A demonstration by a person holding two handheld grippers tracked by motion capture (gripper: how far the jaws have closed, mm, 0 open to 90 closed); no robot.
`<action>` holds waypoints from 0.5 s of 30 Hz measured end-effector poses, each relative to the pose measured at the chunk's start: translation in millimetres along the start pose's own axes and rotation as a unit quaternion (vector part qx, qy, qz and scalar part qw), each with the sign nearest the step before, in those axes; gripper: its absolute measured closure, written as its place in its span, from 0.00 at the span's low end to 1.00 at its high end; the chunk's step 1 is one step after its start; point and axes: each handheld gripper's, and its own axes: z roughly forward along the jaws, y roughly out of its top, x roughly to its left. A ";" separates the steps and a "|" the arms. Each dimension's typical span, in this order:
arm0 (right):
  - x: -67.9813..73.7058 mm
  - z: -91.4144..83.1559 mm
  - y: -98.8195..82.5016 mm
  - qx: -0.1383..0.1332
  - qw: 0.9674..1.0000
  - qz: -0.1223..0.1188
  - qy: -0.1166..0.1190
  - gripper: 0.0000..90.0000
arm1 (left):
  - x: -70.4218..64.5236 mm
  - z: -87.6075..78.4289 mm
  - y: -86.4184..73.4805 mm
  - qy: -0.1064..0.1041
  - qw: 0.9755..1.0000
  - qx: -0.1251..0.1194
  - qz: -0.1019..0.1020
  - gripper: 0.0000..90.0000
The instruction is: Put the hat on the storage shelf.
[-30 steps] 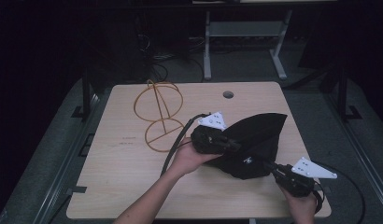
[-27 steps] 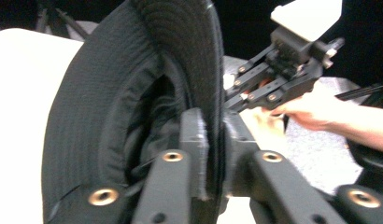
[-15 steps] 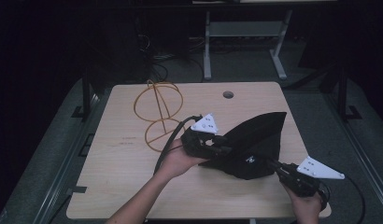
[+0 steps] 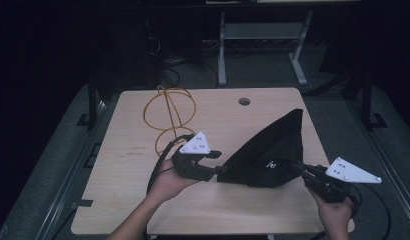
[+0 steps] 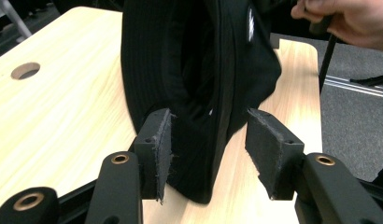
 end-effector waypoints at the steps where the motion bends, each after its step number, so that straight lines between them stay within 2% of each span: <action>1: 0.0 0.0 0.0 0.000 1.000 0.000 0.000 0.96 | 0.0 0.0 0.0 0.000 1.000 0.000 0.000 0.55; 7: -1.0 -0.1 15.5 0.000 1.000 -0.012 0.003 0.96 | -1.4 -11.5 -21.1 0.012 1.000 -0.005 -0.007 0.51; 15: -5.4 -0.1 31.9 -0.004 1.000 -0.005 0.012 0.96 | -0.7 -23.2 -43.0 0.021 1.000 -0.007 -0.016 0.49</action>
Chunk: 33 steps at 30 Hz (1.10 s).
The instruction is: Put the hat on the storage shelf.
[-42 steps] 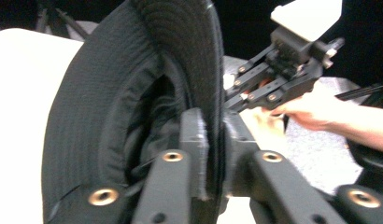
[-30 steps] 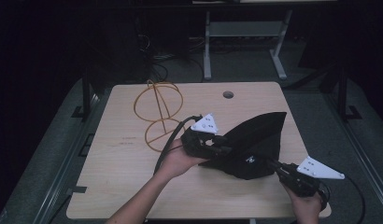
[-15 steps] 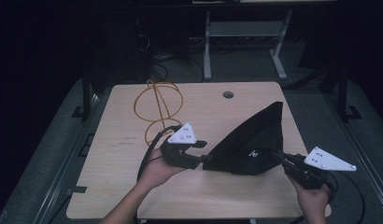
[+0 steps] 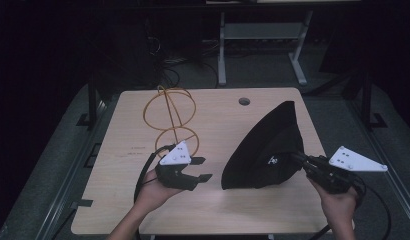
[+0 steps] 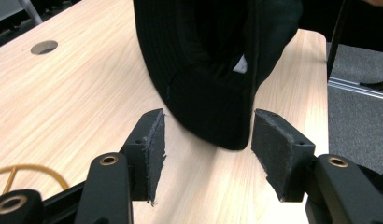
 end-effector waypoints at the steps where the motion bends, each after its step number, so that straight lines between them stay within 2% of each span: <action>1: -0.5 -0.2 2.1 0.002 1.000 0.000 0.000 0.96 | 0.4 -1.0 -2.9 0.002 1.000 0.000 0.001 0.48; 10: -6.0 1.0 22.4 0.003 1.000 0.021 0.010 0.96 | 3.9 -5.7 -31.2 0.009 1.000 -0.003 -0.022 0.45; 13: -7.7 3.0 30.6 0.004 1.000 0.023 0.015 0.96 | 5.1 -5.3 -36.3 0.013 1.000 0.010 -0.023 0.44; 16: -10.2 5.5 38.1 0.001 0.999 0.026 0.023 0.96 | 5.5 -6.2 -41.6 0.001 0.999 -0.005 -0.033 0.42; 20: -13.1 9.0 47.5 0.003 0.999 0.035 0.030 0.96 | 6.1 -5.5 -46.2 0.006 1.000 0.004 -0.024 0.40; 28: -22.5 15.4 68.4 -0.013 0.997 0.054 0.045 0.96 | 5.3 -6.3 -50.5 0.007 1.000 0.002 -0.011 0.39; 33: -24.6 24.0 82.1 -0.009 0.997 0.056 0.050 0.96 | 5.1 -5.9 -52.2 0.008 1.000 0.001 -0.013 0.38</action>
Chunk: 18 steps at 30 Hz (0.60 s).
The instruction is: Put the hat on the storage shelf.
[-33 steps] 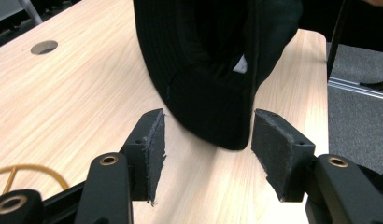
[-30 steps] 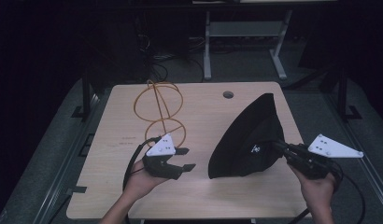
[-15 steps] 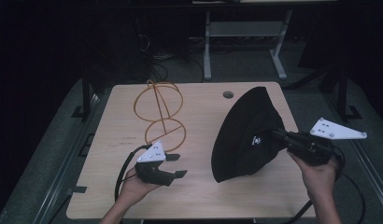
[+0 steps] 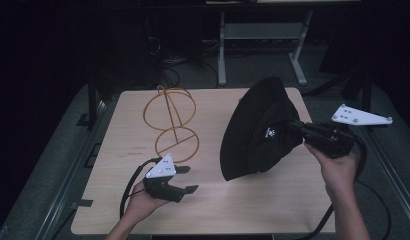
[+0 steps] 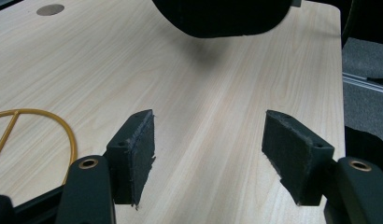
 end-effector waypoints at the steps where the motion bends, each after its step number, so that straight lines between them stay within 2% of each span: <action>1: 0.2 2.1 2.6 0.001 1.000 -0.002 0.001 0.96 | -0.2 0.3 -0.3 0.001 1.000 0.002 0.002 0.38; 11: 2.7 18.6 29.9 0.000 1.000 -0.008 0.020 0.96 | -2.3 4.0 -1.3 0.004 1.000 0.011 0.021 0.36; 18: 4.7 31.8 46.9 0.002 0.999 -0.011 0.032 0.96 | -2.2 3.4 -2.9 0.002 1.000 0.008 0.022 0.35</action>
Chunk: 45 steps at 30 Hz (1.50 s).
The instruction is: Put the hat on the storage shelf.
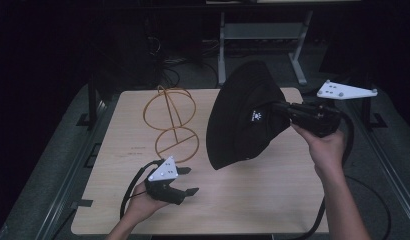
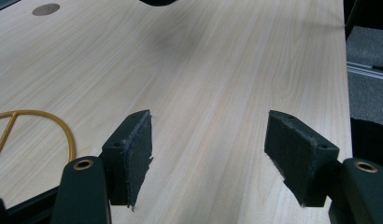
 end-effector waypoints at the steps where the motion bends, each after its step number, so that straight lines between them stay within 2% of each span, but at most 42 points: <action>1: 0.2 2.0 2.0 0.001 1.000 -0.001 0.002 0.96 | 0.1 0.0 -0.3 0.000 1.000 -0.001 -0.001 0.35; 20: 0.6 31.6 35.2 0.003 1.000 -0.005 0.020 0.96 | -2.1 2.8 -2.2 -0.007 1.000 0.004 0.002 0.35; 28: 1.2 44.4 45.5 0.004 1.000 -0.006 0.028 0.96 | -2.5 6.4 -5.4 -0.010 1.000 0.014 0.000 0.33; 31: 1.9 49.9 48.7 0.004 0.999 -0.006 0.032 0.96 | -2.6 6.5 -5.7 -0.012 1.000 0.010 -0.005 0.32; 45: 4.3 75.0 66.6 0.012 0.999 -0.016 0.044 0.96 | -1.2 7.3 -7.0 -0.013 1.000 0.013 -0.002 0.32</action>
